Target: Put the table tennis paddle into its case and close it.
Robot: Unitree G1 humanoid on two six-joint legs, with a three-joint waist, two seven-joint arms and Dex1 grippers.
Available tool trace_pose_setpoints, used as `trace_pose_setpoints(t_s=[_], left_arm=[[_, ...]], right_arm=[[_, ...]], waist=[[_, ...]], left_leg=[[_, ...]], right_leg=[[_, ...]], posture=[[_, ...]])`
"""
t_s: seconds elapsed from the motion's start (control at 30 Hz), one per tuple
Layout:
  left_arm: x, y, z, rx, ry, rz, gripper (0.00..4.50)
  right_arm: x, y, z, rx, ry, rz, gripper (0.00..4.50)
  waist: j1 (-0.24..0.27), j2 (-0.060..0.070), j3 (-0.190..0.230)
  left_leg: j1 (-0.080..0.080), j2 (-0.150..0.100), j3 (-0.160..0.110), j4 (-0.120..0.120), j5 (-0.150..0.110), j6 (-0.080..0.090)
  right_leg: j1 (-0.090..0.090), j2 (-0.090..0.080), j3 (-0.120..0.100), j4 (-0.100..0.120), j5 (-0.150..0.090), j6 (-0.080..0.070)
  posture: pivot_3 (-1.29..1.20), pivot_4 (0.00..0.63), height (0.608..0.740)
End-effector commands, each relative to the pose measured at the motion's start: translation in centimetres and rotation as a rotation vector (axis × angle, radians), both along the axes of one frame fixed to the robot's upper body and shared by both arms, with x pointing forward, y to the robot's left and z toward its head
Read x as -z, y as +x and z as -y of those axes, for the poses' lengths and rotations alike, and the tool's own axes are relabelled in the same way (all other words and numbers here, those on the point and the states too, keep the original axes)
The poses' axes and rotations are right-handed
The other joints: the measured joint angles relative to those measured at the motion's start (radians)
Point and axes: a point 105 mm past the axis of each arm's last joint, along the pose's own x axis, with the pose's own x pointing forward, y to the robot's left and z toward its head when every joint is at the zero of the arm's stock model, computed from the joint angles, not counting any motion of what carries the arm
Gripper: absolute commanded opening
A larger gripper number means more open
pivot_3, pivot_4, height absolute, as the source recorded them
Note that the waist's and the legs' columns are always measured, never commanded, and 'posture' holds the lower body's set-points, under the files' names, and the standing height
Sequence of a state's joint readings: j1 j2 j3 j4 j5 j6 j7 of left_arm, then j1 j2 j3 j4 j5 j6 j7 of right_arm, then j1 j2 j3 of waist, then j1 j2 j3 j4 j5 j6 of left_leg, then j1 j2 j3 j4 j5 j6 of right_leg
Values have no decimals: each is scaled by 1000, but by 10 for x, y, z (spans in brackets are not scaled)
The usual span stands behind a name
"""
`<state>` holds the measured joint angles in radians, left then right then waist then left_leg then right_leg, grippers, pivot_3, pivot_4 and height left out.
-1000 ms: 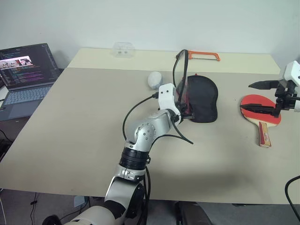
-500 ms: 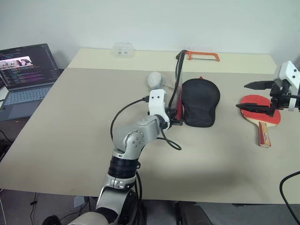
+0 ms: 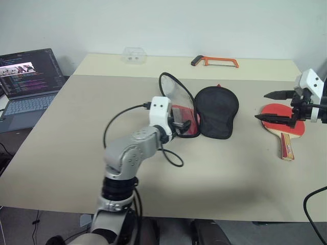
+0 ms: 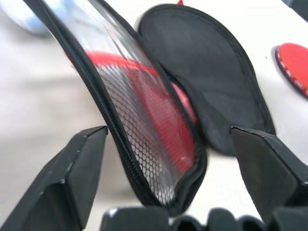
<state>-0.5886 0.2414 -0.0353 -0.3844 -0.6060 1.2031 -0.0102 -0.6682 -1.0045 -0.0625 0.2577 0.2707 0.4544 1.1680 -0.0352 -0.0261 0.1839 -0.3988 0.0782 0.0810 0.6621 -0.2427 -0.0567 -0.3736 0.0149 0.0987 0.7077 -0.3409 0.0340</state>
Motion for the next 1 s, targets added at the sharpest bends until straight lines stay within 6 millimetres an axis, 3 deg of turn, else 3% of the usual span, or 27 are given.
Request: trace_pose_setpoints(t_s=[0.03, 0.13, 0.27, 0.4, 0.53, 0.73, 1.0], left_arm=[[-18, -21, -6, 172, 84, 95, 4488], [-16, -35, -20, 301, 175, 92, 4488], [-11, -47, -37, 439, 246, 84, 4488], [-15, -42, -52, 498, 261, 101, 4488], [-12, -38, -48, 532, 256, 109, 4488], [-6, -45, -27, 626, 228, 110, 4488], [-4, -35, -26, 619, 247, 119, 4488]], right_arm=[[-6, 10, 25, 264, 46, 57, 4500], [12, 12, 42, 506, 124, 15, 4500], [29, 4, 47, 681, 178, -14, 4500], [46, -9, 79, 984, 202, -43, 4500], [53, -21, 97, 1138, 209, -56, 4500], [69, -25, 100, 1171, 281, -99, 4500], [85, -14, 99, 1108, 305, -164, 4500]], waist=[[1, 0, 0], [2, 0, 0], [2, 0, 0], [2, 0, 0], [3, 0, 0], [1, 0, 0], [-3, 0, 0]], left_leg=[[0, 0, 0, 0, 0, 0], [0, 0, 0, 0, 0, 0], [-1, 1, 0, -1, 0, 0], [-1, 0, 0, -1, 0, 0], [-1, -1, 1, -1, -1, 0], [-3, 0, 1, -3, -1, 0], [-3, 0, 1, -3, -1, 1]], right_leg=[[0, 0, 0, 0, 0, 0], [0, -1, 0, 0, 0, 0], [-1, -1, -1, -1, 0, 0], [-1, -1, -1, -1, 0, 0], [-1, 0, -1, -2, 0, 0], [-2, 0, 0, -4, 0, 0], [-2, 1, 0, -4, 0, 0]], posture=[[0, 150, 740], [0, 150, 740], [0, 150, 740], [0, 150, 740], [0, 150, 740], [0, 150, 740], [0, 150, 740]])
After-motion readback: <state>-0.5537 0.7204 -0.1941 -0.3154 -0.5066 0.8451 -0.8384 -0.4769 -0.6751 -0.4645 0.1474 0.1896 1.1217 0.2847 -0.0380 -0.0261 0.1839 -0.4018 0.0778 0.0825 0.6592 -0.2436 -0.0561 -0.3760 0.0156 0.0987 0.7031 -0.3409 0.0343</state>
